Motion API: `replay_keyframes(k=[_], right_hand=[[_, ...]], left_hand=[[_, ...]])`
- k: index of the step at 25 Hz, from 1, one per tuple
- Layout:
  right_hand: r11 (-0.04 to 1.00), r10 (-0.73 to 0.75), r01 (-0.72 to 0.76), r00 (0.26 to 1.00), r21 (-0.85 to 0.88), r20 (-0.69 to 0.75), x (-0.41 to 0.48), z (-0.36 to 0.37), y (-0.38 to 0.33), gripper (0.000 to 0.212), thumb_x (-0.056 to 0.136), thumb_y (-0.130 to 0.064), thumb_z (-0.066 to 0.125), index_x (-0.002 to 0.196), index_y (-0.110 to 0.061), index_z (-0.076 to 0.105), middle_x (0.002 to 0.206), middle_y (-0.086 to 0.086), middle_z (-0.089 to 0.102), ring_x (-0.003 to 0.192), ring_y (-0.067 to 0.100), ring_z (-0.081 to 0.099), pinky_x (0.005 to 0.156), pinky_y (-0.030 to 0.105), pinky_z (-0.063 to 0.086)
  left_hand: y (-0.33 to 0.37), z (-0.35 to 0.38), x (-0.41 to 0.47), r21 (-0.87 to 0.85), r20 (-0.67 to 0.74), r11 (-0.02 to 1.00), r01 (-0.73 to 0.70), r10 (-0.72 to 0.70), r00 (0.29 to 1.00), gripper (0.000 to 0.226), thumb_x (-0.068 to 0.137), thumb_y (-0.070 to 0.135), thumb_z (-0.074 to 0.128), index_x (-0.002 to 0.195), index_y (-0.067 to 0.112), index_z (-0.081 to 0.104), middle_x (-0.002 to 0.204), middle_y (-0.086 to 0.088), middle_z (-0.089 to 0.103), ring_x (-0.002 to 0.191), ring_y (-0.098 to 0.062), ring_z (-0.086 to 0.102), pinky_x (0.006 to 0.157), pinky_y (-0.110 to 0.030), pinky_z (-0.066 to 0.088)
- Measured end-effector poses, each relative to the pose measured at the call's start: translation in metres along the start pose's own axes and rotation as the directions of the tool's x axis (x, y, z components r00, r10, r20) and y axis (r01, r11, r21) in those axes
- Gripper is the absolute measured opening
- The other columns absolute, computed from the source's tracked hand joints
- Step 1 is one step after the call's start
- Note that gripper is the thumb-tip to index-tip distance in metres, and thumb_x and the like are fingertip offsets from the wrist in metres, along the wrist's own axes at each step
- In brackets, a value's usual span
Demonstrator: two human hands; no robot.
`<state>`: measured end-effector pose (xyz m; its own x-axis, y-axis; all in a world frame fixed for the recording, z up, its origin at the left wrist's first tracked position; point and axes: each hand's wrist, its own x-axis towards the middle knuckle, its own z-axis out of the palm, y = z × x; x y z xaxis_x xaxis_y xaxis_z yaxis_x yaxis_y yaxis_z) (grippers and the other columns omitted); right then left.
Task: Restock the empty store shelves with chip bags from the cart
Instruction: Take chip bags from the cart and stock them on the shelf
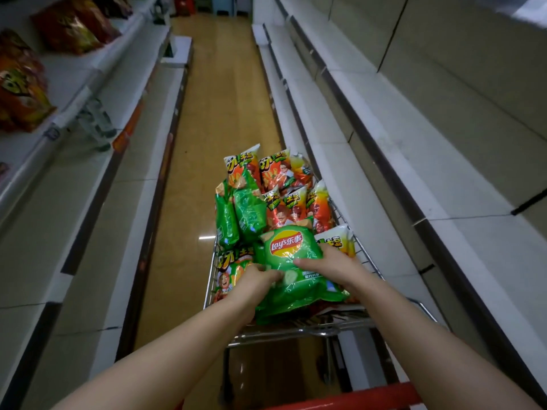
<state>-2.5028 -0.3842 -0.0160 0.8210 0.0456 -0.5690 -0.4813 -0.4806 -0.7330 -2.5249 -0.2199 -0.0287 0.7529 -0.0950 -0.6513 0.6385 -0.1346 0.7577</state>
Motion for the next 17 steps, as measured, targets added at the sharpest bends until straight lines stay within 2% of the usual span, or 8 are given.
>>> replay_keyframes(k=[2, 4, 7, 12, 15, 17], right_hand=[[0.991, -0.082, 0.092, 0.992, 0.100, -0.099, -0.025, -0.015, -0.011, 0.041, 0.079, -0.027, 0.073, 0.113, -0.013, 0.057, 0.108, 0.005, 0.067, 0.098, 0.023, 0.065, 0.092, 0.043, 0.051], [0.971, -0.163, 0.197, 0.961, 0.135, -0.225, -0.053, -0.028, -0.022, 0.040, 0.078, -0.023, 0.074, 0.113, -0.019, 0.053, 0.108, 0.004, 0.066, 0.096, 0.022, 0.066, 0.088, 0.043, 0.053], [0.937, -0.243, 0.323, 0.876, 0.131, -0.418, -0.098, -0.047, -0.041, 0.045, 0.077, -0.024, 0.075, 0.115, -0.023, 0.050, 0.109, 0.000, 0.065, 0.093, 0.018, 0.067, 0.084, 0.039, 0.055], [0.844, -0.332, 0.516, 0.721, 0.150, -0.609, -0.175, -0.083, -0.057, 0.053, 0.077, -0.022, 0.074, 0.124, -0.024, 0.050, 0.108, -0.003, 0.067, 0.091, 0.016, 0.069, 0.080, 0.039, 0.057], [0.827, -0.364, 0.557, 0.631, 0.073, -0.685, -0.226, -0.107, -0.059, 0.058, 0.077, -0.026, 0.074, 0.128, -0.026, 0.047, 0.111, -0.004, 0.066, 0.094, 0.015, 0.068, 0.081, 0.041, 0.057], [0.824, -0.382, 0.566, 0.543, -0.010, -0.748, -0.266, -0.127, -0.056, 0.057, 0.078, -0.026, 0.073, 0.128, -0.024, 0.046, 0.110, -0.004, 0.066, 0.093, 0.013, 0.068, 0.082, 0.040, 0.057]], left_hand=[[0.016, 0.009, -0.011, -0.054, 0.062, 0.995, -0.078, 0.081, 0.995, 0.044, 0.091, 0.027, 0.060, 0.125, 0.004, 0.043, 0.093, 0.001, 0.058, 0.072, -0.006, 0.054, 0.045, -0.013, 0.042], [0.037, 0.018, -0.024, -0.121, 0.124, 0.980, -0.158, 0.173, 0.977, 0.044, 0.089, 0.031, 0.061, 0.117, 0.007, 0.039, 0.104, 0.003, 0.057, 0.074, -0.006, 0.058, 0.045, -0.009, 0.045], [0.074, 0.034, -0.046, -0.216, 0.249, 0.948, -0.236, 0.287, 0.925, 0.064, 0.080, 0.038, 0.067, 0.132, 0.012, 0.040, 0.116, -0.002, 0.065, 0.086, -0.020, 0.071, 0.062, -0.023, 0.057], [0.131, 0.067, -0.090, -0.282, 0.457, 0.899, -0.334, 0.432, 0.778, 0.066, 0.068, 0.039, 0.073, 0.124, 0.013, 0.050, 0.105, -0.009, 0.072, 0.091, -0.029, 0.071, 0.085, -0.045, 0.055], [0.161, 0.097, -0.128, -0.277, 0.517, 0.842, -0.463, 0.537, 0.667, 0.065, 0.064, 0.036, 0.074, 0.121, 0.013, 0.050, 0.101, -0.008, 0.073, 0.086, -0.027, 0.072, 0.079, -0.039, 0.058], [0.178, 0.125, -0.156, -0.289, 0.577, 0.801, -0.525, 0.583, 0.572, 0.065, 0.066, 0.035, 0.073, 0.122, 0.013, 0.051, 0.101, -0.008, 0.073, 0.087, -0.026, 0.072, 0.077, -0.036, 0.058]])
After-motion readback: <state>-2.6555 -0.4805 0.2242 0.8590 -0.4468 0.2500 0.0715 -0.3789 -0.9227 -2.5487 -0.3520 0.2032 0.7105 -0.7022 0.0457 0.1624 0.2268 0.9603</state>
